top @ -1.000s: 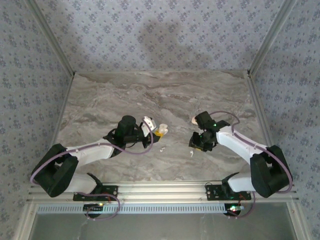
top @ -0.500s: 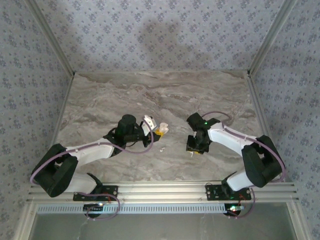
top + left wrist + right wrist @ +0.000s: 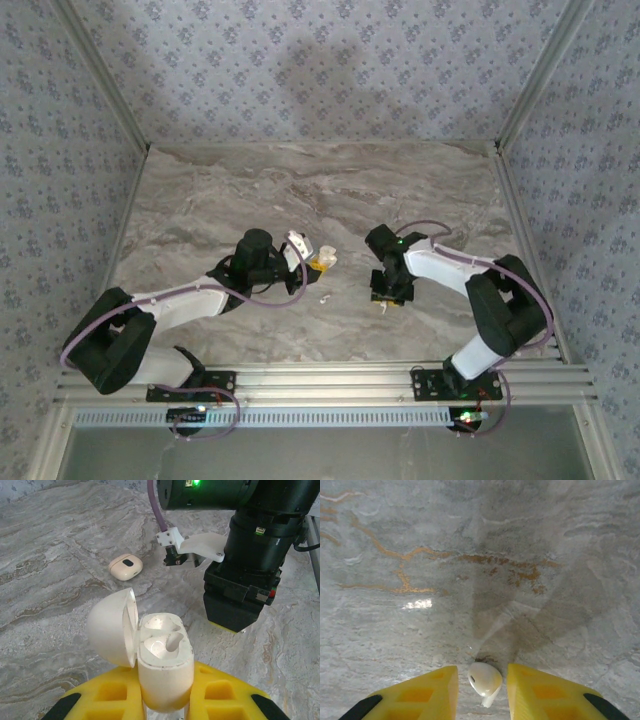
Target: Insert wireless bluetooth earbuds into charging case
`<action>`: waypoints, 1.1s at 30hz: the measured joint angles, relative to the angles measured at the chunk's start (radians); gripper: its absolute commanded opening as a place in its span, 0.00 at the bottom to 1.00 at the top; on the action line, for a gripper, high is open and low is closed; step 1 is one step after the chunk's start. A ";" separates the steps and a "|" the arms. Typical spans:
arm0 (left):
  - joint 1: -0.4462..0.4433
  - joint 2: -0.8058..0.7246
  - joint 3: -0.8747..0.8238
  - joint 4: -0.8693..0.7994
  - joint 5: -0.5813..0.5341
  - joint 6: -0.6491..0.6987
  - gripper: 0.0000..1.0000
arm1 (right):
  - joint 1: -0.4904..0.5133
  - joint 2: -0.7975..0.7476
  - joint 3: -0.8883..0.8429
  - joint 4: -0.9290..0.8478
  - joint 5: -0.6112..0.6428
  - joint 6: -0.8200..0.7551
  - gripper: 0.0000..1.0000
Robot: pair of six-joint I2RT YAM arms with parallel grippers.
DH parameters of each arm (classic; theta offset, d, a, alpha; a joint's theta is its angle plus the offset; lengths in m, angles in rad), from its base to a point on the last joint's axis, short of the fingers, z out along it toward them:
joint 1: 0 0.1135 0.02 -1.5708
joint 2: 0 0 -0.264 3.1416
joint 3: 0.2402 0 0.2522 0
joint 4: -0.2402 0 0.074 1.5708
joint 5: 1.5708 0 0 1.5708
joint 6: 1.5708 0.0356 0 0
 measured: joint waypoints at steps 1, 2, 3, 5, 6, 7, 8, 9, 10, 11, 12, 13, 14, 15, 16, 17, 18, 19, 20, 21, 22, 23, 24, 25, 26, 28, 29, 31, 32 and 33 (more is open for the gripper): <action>0.000 0.000 0.000 -0.003 0.000 0.000 0.19 | 0.003 0.005 0.003 -0.005 0.004 0.000 0.30; 0.000 0.000 0.000 -0.006 0.000 0.000 0.19 | 0.006 0.010 0.005 -0.008 0.009 -0.001 0.30; 0.000 0.000 0.000 -0.007 0.000 0.000 0.19 | 0.008 0.013 0.007 -0.012 0.013 -0.002 0.30; 0.000 0.000 0.000 -0.007 0.000 0.000 0.19 | 0.012 0.020 0.010 -0.016 0.023 -0.003 0.29; 0.000 0.000 0.000 -0.007 0.000 0.000 0.19 | 0.013 0.023 0.010 -0.017 0.026 -0.003 0.28; 0.000 0.000 0.000 -0.007 0.000 0.000 0.19 | 0.015 0.025 0.010 -0.019 0.028 -0.003 0.28; 0.000 0.000 0.000 -0.007 0.000 0.000 0.19 | 0.015 0.028 0.010 -0.020 0.030 -0.003 0.28; 0.000 0.000 0.000 -0.007 0.000 0.000 0.19 | 0.015 0.030 0.010 -0.021 0.031 -0.003 0.27; 0.000 0.000 0.000 -0.007 0.000 0.000 0.19 | 0.015 0.031 0.010 -0.021 0.033 -0.003 0.26; 0.000 0.000 0.000 -0.007 0.000 0.000 0.19 | 0.017 0.031 0.010 -0.022 0.034 -0.003 0.25; 0.000 0.000 0.000 -0.007 0.000 0.000 0.19 | 0.017 0.031 0.010 -0.022 0.036 -0.003 0.24; 0.000 0.000 0.000 -0.007 0.000 0.000 0.19 | 0.017 0.030 0.010 -0.022 0.037 -0.004 0.23; 0.000 0.000 0.000 -0.007 0.000 0.000 0.19 | 0.018 0.030 0.011 -0.023 0.037 -0.003 0.22; 0.000 0.000 0.001 -0.007 0.000 0.000 0.19 | 0.018 0.029 0.011 -0.023 0.038 -0.003 0.22; 0.000 0.000 0.001 -0.006 0.000 0.000 0.19 | 0.018 0.028 0.011 -0.023 0.038 -0.003 0.21; 0.000 0.000 0.002 -0.007 0.000 0.000 0.19 | 0.019 0.026 0.010 -0.023 0.039 -0.003 0.21; 0.000 0.001 0.003 -0.006 0.000 0.000 0.19 | 0.019 0.023 0.008 -0.020 0.040 -0.003 0.21; 0.000 0.002 0.004 -0.007 0.000 0.000 0.19 | 0.019 0.018 0.005 -0.015 0.042 -0.003 0.20; 0.000 0.004 0.006 -0.006 0.001 0.000 0.19 | 0.020 0.008 -0.003 -0.004 0.045 -0.003 0.20; 0.000 0.006 0.008 -0.005 0.001 -0.001 0.19 | 0.021 -0.006 -0.014 0.003 0.045 -0.003 0.20; 0.000 0.010 0.008 -0.001 0.002 -0.002 0.19 | 0.021 -0.022 -0.025 0.011 0.046 -0.002 0.19; 0.000 0.016 0.010 0.002 0.004 -0.006 0.19 | 0.021 -0.042 -0.039 0.020 0.049 0.000 0.19; 0.000 0.025 0.010 0.008 0.005 -0.008 0.19 | 0.021 -0.066 -0.053 0.029 0.052 0.000 0.19; 0.000 0.038 0.011 0.019 0.008 -0.011 0.19 | 0.021 -0.097 -0.068 0.039 0.055 0.001 0.19; 0.000 0.047 0.011 0.024 0.009 -0.015 0.19 | 0.021 -0.117 -0.079 0.050 0.056 0.001 0.19; 0.000 0.074 0.011 0.040 0.023 -0.019 0.19 | 0.021 -0.171 -0.106 0.094 0.072 0.001 0.18; 0.000 0.088 0.011 0.056 0.031 -0.020 0.19 | 0.021 -0.204 -0.124 0.124 0.082 0.000 0.18; 0.000 0.114 0.006 0.105 0.054 -0.026 0.19 | 0.021 -0.264 -0.155 0.188 0.101 -0.004 0.18; 0.000 0.127 0.002 0.138 0.068 -0.027 0.19 | 0.021 -0.289 -0.167 0.217 0.108 -0.011 0.18; 0.000 0.142 -0.003 0.167 0.080 -0.031 0.19 | 0.021 -0.327 -0.187 0.261 0.119 -0.024 0.18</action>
